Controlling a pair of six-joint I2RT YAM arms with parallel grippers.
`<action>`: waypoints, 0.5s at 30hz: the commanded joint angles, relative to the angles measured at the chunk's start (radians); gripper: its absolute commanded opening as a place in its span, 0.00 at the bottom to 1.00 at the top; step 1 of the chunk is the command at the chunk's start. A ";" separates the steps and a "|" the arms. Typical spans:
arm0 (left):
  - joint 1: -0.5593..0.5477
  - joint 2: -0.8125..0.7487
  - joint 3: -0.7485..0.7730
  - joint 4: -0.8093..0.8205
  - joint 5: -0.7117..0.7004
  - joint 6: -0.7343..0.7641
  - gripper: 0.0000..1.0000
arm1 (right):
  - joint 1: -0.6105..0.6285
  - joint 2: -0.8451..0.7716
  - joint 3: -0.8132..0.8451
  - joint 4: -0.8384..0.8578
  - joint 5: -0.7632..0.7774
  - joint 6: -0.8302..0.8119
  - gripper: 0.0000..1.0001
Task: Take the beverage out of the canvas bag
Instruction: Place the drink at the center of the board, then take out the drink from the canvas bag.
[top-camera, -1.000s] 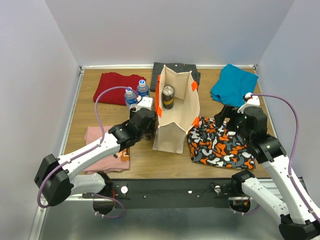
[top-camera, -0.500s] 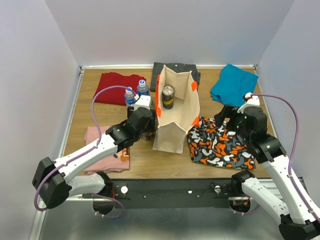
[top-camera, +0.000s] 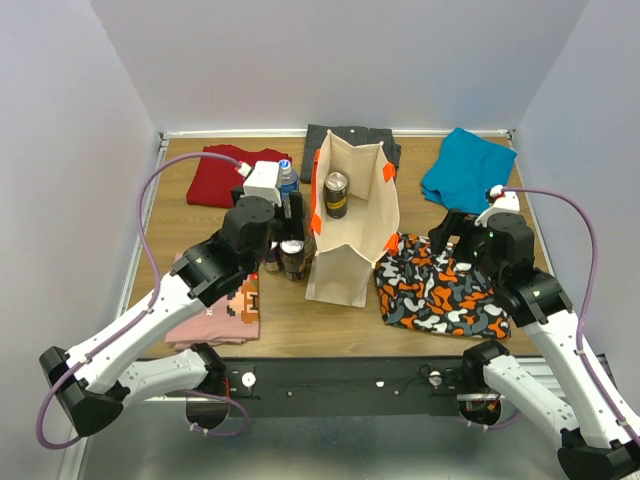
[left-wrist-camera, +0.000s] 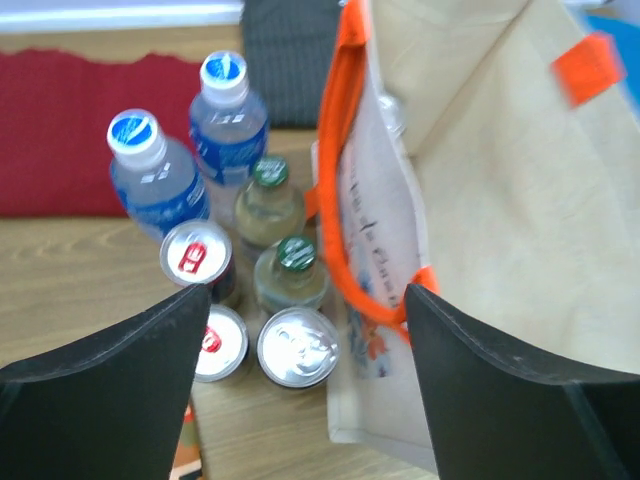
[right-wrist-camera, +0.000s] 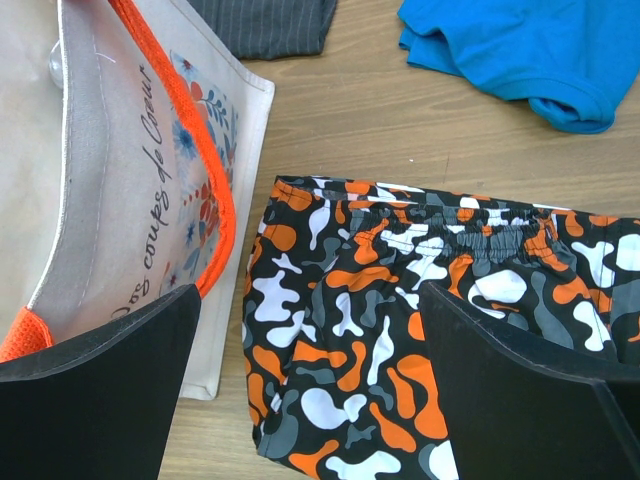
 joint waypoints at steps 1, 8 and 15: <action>-0.005 0.016 0.114 -0.020 0.163 0.062 0.95 | 0.000 -0.002 -0.012 0.019 0.005 -0.001 0.99; -0.013 0.136 0.295 -0.035 0.397 0.141 0.99 | 0.001 -0.014 -0.012 0.017 0.006 0.002 0.99; -0.016 0.404 0.495 -0.100 0.517 0.216 0.99 | 0.000 -0.031 -0.021 0.019 -0.008 0.019 0.99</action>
